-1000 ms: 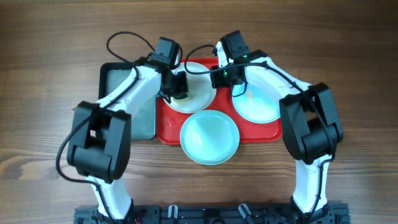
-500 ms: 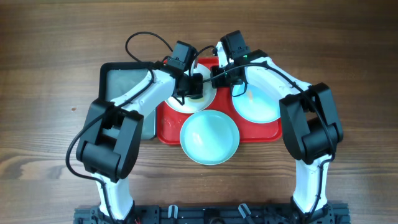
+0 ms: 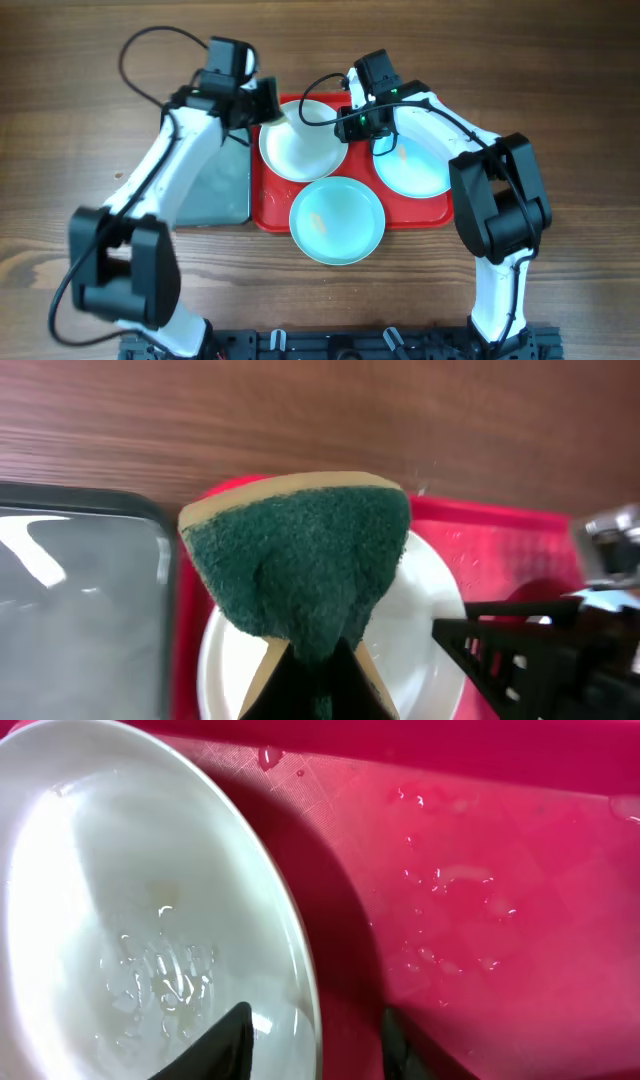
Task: Clean dirty plates on tray and stack at the side
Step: 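Carry the sponge with left gripper back over the black water tray, then lift the white plate off the red tray with right gripper, then carry the white plate right and set it on the table, then release the white plate and move right gripper to the teal plates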
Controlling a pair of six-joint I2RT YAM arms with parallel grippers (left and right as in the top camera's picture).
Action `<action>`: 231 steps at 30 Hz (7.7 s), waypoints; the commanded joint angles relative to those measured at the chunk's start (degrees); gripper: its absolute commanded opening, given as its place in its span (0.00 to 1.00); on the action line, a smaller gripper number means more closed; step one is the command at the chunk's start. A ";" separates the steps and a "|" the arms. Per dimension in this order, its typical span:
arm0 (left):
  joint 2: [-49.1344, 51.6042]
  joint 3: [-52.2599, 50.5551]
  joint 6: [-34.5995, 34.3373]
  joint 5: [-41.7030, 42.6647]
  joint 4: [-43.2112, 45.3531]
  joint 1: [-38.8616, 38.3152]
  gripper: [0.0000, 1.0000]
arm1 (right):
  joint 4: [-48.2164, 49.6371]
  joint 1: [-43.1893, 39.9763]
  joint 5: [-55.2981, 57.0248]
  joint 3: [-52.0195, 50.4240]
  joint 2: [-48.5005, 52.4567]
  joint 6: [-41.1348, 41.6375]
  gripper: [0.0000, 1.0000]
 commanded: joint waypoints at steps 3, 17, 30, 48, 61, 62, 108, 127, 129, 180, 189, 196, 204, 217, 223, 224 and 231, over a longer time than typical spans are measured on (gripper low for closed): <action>-6.45 0.50 0.07 -0.57 -7.43 7.98 0.04 | 0.11 0.33 -0.04 -0.35 0.63 -0.35 0.43; -7.43 0.48 0.13 -0.55 -23.93 27.63 0.04 | 0.79 0.33 -0.07 -0.92 1.25 -0.31 0.35; -7.43 0.48 3.19 -0.52 -24.92 27.12 0.04 | 1.68 0.35 1.27 -0.96 1.25 0.31 0.21; -7.43 0.48 4.66 -1.97 -24.87 24.28 0.04 | 3.87 -0.92 1.44 3.23 -1.11 1.60 0.04; -7.41 0.48 10.56 -7.39 -24.68 24.22 0.04 | 5.03 -0.83 7.30 3.26 -13.70 1.79 0.04; -7.41 0.46 10.71 -7.13 -24.68 24.22 0.04 | 5.57 -0.72 7.30 3.26 -13.75 2.29 0.04; -7.41 -11.39 13.44 4.07 -19.85 24.22 0.04 | 49.64 29.20 46.14 3.08 -5.90 -53.44 0.04; -7.41 -11.39 13.42 4.07 -19.23 24.22 0.04 | 53.09 32.48 46.31 3.08 -5.90 -67.43 0.04; -7.41 -11.39 13.42 4.07 -19.21 24.22 0.04 | 53.07 32.48 46.31 3.08 -5.90 -67.43 0.04; -7.43 -11.39 13.44 4.07 -17.70 24.22 0.04 | 21.68 10.80 14.82 3.10 -20.61 0.28 0.04; -7.43 -11.39 13.44 4.07 -17.03 24.22 0.04 | 2.34 -9.92 13.22 3.08 -25.14 1.88 0.04; -7.43 -11.39 13.42 4.07 -17.03 24.22 0.04 | -5.25 -27.69 13.64 2.80 -25.14 5.27 0.04; -7.41 -11.39 13.42 4.07 -17.05 24.22 0.04 | -12.11 -41.20 19.91 0.37 -21.64 5.01 0.04; -7.41 -11.39 13.42 4.09 -17.07 24.22 0.04 | -1.33 -42.75 19.93 -5.88 -11.37 4.59 0.04; -7.43 -11.39 13.42 4.07 -17.07 24.22 0.04 | 1.42 -42.75 19.93 -5.88 -8.94 4.55 0.04; -7.43 -11.39 13.42 4.07 -17.07 24.22 0.04 | 1.62 -42.75 20.00 -5.88 -8.94 4.52 0.04; -7.41 -11.39 13.42 4.07 -17.07 24.22 0.04 | 1.03 -42.75 20.35 -5.29 -9.55 -2.40 0.60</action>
